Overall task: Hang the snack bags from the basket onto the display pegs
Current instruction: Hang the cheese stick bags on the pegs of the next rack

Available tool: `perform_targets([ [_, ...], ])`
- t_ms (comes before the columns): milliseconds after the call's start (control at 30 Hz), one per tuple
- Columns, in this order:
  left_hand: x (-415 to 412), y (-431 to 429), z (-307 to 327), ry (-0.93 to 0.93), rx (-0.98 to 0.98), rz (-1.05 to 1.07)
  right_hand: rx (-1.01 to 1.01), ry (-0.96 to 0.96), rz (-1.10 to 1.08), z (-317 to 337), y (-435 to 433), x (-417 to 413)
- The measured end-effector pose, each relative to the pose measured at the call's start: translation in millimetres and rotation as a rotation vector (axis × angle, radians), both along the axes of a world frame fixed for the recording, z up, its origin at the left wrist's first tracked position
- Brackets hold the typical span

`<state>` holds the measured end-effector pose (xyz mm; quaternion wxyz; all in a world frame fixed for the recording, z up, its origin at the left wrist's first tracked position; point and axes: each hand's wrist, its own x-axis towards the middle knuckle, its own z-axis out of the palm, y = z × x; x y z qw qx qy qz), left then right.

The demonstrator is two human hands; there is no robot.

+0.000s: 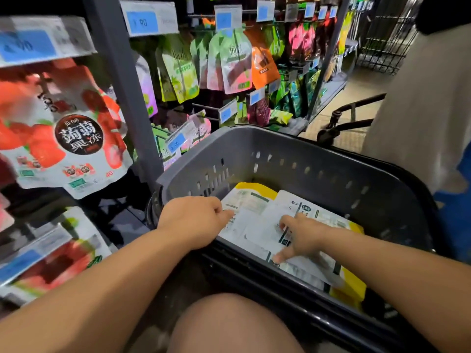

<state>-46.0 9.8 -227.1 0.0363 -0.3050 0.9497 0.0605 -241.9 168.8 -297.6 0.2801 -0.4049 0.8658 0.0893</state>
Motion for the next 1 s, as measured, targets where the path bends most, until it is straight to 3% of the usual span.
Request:
perform_targets([
  [600, 6.3, 2.4, -5.4, 0.013, -0.023, -0.031, -0.127, 0.017, 0.074, 6.3, -2.3, 10.9],
  [800, 7.4, 2.6, -8.6, 0.005, -0.042, -0.033, -0.11, 0.169, 0.219, 5.9, -5.8, 22.0],
  [900, 7.7, 2.3, -9.8, 0.016, -0.045, -0.042, -0.219, 0.219, 0.204, 21.4, -9.1, 20.6],
  [1000, 8.1, 2.5, -9.9, 0.021, -0.047, -0.051, -0.467, 0.233, 0.083, 44.9, -9.0, 14.5],
])
